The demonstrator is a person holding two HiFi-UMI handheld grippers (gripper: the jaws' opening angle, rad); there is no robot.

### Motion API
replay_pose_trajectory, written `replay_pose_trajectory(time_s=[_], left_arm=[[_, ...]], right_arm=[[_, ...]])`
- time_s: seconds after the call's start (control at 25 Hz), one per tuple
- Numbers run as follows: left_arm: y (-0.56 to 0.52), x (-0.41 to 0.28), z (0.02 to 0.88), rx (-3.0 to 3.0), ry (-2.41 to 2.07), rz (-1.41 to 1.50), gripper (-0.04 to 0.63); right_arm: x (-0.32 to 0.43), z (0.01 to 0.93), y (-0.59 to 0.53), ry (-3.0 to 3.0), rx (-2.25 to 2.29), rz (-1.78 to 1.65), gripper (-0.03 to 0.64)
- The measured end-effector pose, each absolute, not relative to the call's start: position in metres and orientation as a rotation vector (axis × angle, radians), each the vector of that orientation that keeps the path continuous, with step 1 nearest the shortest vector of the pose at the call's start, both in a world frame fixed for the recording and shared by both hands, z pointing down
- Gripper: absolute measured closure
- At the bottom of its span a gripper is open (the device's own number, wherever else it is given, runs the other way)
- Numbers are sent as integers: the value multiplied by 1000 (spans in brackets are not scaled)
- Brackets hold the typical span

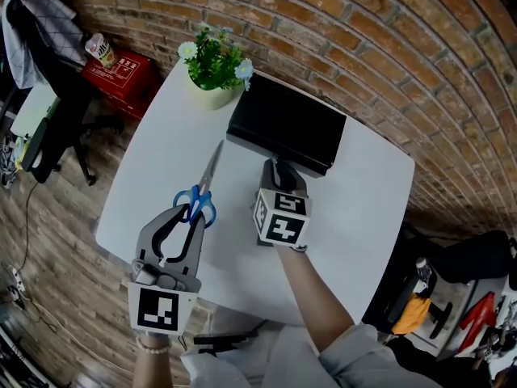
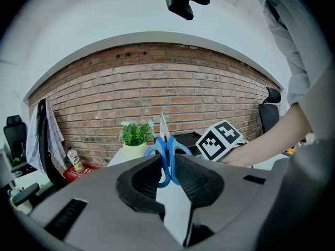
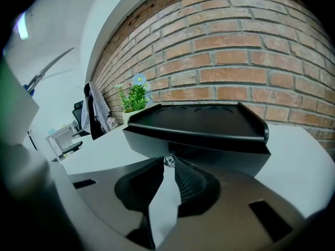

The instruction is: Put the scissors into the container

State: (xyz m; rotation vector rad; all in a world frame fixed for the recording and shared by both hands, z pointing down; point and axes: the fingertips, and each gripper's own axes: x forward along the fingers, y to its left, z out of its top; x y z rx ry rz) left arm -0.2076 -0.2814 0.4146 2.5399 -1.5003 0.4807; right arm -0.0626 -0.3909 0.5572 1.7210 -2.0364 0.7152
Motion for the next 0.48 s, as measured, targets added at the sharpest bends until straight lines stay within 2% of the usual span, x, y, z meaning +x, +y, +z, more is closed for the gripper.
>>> replay_pose_trajectory(time_s=[0.48], left_arm=[[-279, -214, 408, 2541, -1517, 475, 500]], right_arm=[[-78, 556, -356, -2064, 1655, 758, 532]])
